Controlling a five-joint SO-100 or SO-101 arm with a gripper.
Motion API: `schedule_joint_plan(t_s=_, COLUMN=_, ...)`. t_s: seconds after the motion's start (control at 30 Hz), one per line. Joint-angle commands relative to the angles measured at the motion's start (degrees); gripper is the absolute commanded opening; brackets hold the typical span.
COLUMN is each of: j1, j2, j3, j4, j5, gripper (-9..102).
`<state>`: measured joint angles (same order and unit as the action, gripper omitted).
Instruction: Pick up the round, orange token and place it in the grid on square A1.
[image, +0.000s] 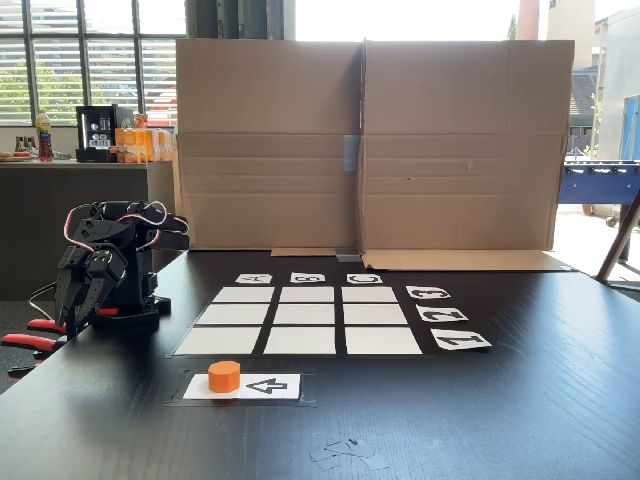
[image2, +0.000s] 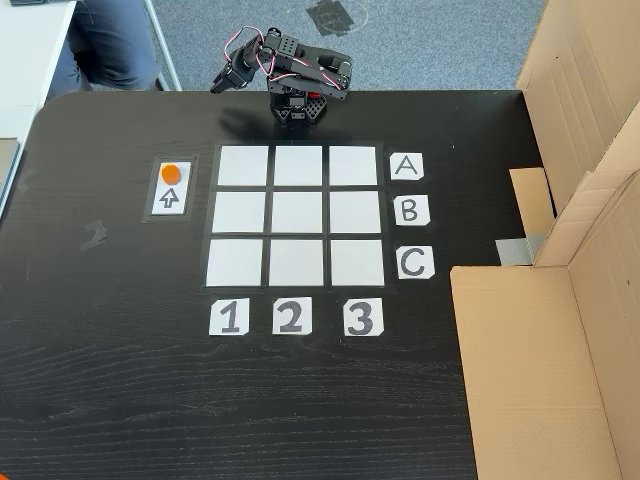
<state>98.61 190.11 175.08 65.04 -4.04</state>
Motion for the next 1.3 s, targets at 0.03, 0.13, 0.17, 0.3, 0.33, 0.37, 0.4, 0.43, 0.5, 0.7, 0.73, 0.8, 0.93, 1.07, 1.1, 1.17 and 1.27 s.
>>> schedule_joint_plan(t_s=0.03, j1=3.34, j2=-8.61, j3=-3.52, j4=-3.34, j5=-0.79, gripper=7)
schedule_joint_plan(t_s=0.13, j1=3.34, j2=-9.23, j3=-3.25, j4=-3.34, j5=-0.97, gripper=5)
schedule_joint_plan(t_s=0.17, j1=3.34, j2=-9.23, j3=-3.16, j4=-3.34, j5=-1.05, gripper=4)
schedule_joint_plan(t_s=0.3, j1=3.34, j2=-9.05, j3=-3.16, j4=-3.34, j5=-1.05, gripper=3)
schedule_joint_plan(t_s=0.33, j1=3.34, j2=-9.23, j3=-3.34, j4=-3.34, j5=-1.05, gripper=3)
schedule_joint_plan(t_s=0.37, j1=3.34, j2=-9.23, j3=-3.52, j4=-3.34, j5=-1.05, gripper=3)
schedule_joint_plan(t_s=0.4, j1=3.34, j2=-9.23, j3=-3.69, j4=-3.34, j5=-1.05, gripper=3)
schedule_joint_plan(t_s=0.43, j1=3.43, j2=-9.40, j3=-3.96, j4=-3.34, j5=-1.05, gripper=4)
schedule_joint_plan(t_s=0.5, j1=3.43, j2=-10.72, j3=-5.01, j4=-3.34, j5=-1.05, gripper=4)
schedule_joint_plan(t_s=0.7, j1=3.16, j2=-14.68, j3=-10.28, j4=-2.81, j5=-1.14, gripper=6)
schedule_joint_plan(t_s=0.73, j1=2.99, j2=-15.56, j3=-11.43, j4=-2.64, j5=-1.14, gripper=6)
schedule_joint_plan(t_s=0.8, j1=2.64, j2=-18.11, j3=-13.80, j4=-2.55, j5=-1.14, gripper=7)
schedule_joint_plan(t_s=0.93, j1=1.76, j2=-23.38, j3=-19.34, j4=-1.41, j5=-1.14, gripper=7)
schedule_joint_plan(t_s=1.07, j1=0.53, j2=-29.09, j3=-26.98, j4=3.60, j5=-1.14, gripper=8)
schedule_joint_plan(t_s=1.1, j1=0.00, j2=-30.67, j3=-28.92, j4=4.92, j5=-1.14, gripper=9)
schedule_joint_plan(t_s=1.17, j1=-0.62, j2=-33.13, j3=-31.90, j4=6.86, j5=-1.14, gripper=12)
schedule_joint_plan(t_s=1.27, j1=-0.70, j2=-35.86, j3=-35.51, j4=9.67, j5=-1.14, gripper=19)
